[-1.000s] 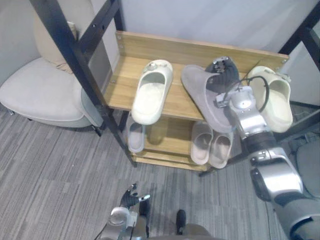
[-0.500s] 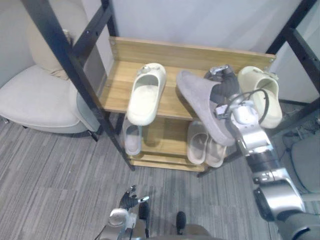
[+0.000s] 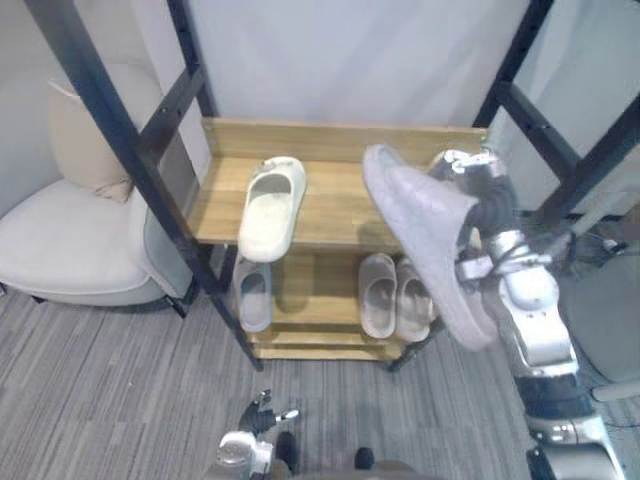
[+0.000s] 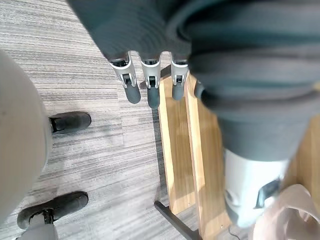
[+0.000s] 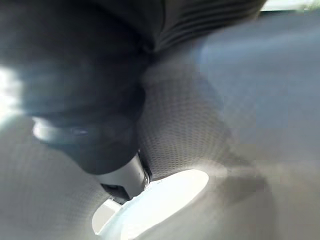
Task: Organize the slippers on the shoe rack
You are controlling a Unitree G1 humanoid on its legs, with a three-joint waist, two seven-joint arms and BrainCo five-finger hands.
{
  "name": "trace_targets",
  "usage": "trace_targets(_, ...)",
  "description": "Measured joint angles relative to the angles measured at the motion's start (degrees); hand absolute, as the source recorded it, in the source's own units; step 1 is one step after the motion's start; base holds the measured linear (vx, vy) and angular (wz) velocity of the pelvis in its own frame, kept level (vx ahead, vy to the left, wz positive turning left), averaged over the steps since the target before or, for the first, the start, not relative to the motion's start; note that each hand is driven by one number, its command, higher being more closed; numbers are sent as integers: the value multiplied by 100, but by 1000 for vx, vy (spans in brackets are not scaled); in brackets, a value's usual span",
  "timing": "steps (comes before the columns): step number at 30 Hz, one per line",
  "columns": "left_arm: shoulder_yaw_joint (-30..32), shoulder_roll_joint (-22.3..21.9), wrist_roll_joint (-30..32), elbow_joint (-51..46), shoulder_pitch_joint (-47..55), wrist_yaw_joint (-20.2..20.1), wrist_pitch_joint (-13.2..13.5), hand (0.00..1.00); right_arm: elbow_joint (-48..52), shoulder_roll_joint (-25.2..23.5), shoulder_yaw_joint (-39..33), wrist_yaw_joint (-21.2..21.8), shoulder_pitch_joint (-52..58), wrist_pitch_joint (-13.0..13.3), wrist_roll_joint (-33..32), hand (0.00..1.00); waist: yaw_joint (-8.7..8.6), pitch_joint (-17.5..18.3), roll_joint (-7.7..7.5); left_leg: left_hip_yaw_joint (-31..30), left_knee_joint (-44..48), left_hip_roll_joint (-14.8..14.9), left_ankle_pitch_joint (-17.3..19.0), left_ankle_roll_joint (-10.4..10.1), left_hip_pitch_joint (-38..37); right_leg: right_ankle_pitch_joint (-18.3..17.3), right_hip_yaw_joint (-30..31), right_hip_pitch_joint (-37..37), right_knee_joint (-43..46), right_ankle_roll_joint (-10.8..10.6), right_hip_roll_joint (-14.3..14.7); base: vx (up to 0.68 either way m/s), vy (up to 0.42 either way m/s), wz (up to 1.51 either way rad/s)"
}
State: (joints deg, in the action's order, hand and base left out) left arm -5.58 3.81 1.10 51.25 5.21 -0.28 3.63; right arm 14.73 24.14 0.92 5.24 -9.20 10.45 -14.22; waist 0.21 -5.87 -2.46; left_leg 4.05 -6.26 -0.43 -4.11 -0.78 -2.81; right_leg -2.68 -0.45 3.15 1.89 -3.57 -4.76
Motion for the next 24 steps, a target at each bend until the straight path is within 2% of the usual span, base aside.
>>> trace_targets(5,-6,3,112,150,-7,-13,34,0,-24,-345,531,378,979,-16,-158,100,-22,93,10,-15,29,-23,2,-2,-126,-43,-17,131,-2,-13,-15,-2,-1,2)
trace_targets(10,-67,22,115,239,-15,-57,105,0,-537,-613,1091,591,1210,-55,-104,100,-22,103,30,-90,28,-38,5,-2,-142,-98,-80,191,-19,-38,-30,-15,-6,9)
trace_targets(12,-159,78,115,236,-18,-124,112,0,-954,-674,1296,614,1221,-139,257,100,5,90,63,-160,29,-51,17,17,-118,-118,-125,198,-14,-37,-38,-3,-7,14)
trace_targets(16,-240,108,115,222,-74,-123,115,0,-1453,-705,1407,607,1211,-190,486,100,64,-58,191,-200,172,-62,38,9,19,-211,-173,53,204,-15,-53,-1,-11,9)
trace_targets(17,-237,149,111,210,-189,-117,119,0,-1612,-703,1432,578,1044,-200,548,100,80,-258,167,-237,726,-64,187,24,365,-245,-193,-202,593,16,-72,-75,-25,11)
trace_targets(18,-236,213,110,202,-366,-111,115,0,-1771,-660,1510,521,690,-200,578,100,112,-577,235,-242,1526,-17,463,22,891,-367,-198,-531,1029,52,-46,-109,-35,8)
trace_targets(19,-237,212,110,204,-430,-110,112,0,-1830,-641,1524,497,543,-201,599,100,122,-686,277,-252,1840,17,564,17,1118,-409,-200,-682,1205,58,-18,-180,-61,8)
trace_targets(20,-220,215,78,193,-593,-97,110,0,-1923,-594,1523,433,188,-201,718,100,135,-987,401,-301,2398,89,727,10,1589,-534,-241,-1033,1634,85,36,-221,-62,18)
trace_targets(21,-205,216,-38,99,-739,-84,121,0,-2053,-552,1515,326,-146,-202,760,100,167,-1293,481,-350,2749,102,800,2,1905,-687,-285,-1374,2055,110,32,-237,-55,23)
trace_targets(24,-210,189,-141,-92,-963,29,177,0,-2291,-553,1506,59,-711,-210,940,100,268,-1657,597,-461,3324,91,1020,-84,2534,-1047,-370,-2070,2800,157,-23,-316,-26,19)
